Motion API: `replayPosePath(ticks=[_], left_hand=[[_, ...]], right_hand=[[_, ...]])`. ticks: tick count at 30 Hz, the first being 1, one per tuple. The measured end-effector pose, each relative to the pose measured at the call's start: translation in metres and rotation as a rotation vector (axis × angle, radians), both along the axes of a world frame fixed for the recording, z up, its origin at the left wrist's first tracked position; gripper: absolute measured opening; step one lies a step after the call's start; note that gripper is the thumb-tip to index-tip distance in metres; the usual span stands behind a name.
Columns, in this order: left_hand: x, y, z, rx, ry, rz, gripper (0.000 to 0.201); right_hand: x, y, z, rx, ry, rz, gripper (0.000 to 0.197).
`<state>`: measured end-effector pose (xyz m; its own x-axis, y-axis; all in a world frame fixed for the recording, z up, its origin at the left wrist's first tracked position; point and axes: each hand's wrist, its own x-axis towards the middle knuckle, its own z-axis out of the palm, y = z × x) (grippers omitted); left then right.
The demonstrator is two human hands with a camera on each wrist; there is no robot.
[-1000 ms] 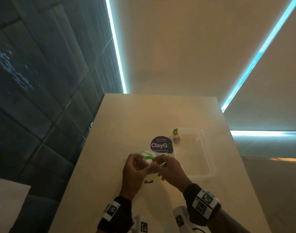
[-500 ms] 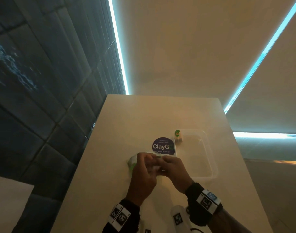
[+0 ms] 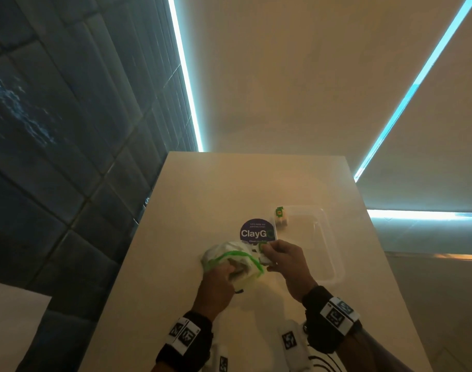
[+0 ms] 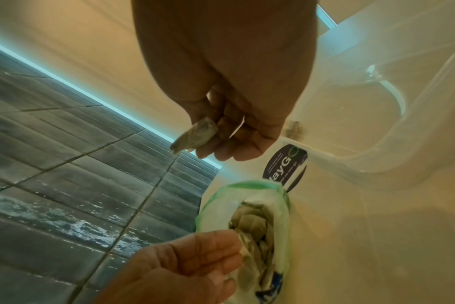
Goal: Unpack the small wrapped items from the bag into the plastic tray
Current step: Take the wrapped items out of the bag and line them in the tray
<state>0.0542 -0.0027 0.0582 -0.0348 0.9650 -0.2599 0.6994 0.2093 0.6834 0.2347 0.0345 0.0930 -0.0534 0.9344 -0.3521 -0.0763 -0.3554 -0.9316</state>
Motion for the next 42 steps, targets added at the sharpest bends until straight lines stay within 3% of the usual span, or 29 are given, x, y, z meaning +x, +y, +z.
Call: replayPosePath(ticks=[3, 8, 14, 18, 25, 30, 34, 38, 42], left_hand=[[-0.001, 0.011, -0.027, 0.044, 0.059, -0.066, 0.039], [0.01, 0.028, -0.026, 0.149, 0.255, -0.096, 0.021], [0.02, 0.042, -0.031, 0.141, 0.289, -0.153, 0.033], [0.022, 0.045, -0.032, 0.149, 0.267, -0.169, 0.025], [0.022, 0.039, -0.016, -0.05, -0.098, -0.024, 0.012], [0.012, 0.028, 0.003, -0.018, -0.293, 0.112, 0.02], [0.005, 0.021, 0.014, -0.033, -0.571, 0.248, 0.017], [0.008, 0.015, 0.025, -0.002, -0.607, 0.291, 0.015], [0.015, 0.011, 0.03, 0.009, -0.557, 0.257, 0.007]], right_hand=[[0.01, 0.001, 0.002, -0.006, -0.033, 0.028, 0.015], [0.018, -0.004, -0.001, -0.016, -0.042, 0.054, 0.021], [0.025, -0.01, -0.005, -0.032, -0.07, 0.058, 0.021], [0.026, -0.014, -0.01, -0.06, -0.08, 0.088, 0.022], [0.018, -0.021, -0.017, -0.092, -0.078, 0.115, 0.021], [0.012, -0.02, -0.015, -0.082, -0.047, 0.111, 0.022], [0.011, -0.019, -0.008, -0.076, 0.079, 0.109, 0.022], [0.002, -0.018, 0.002, -0.062, 0.191, 0.123, 0.025], [-0.01, -0.016, 0.006, -0.011, 0.168, 0.13, 0.025]])
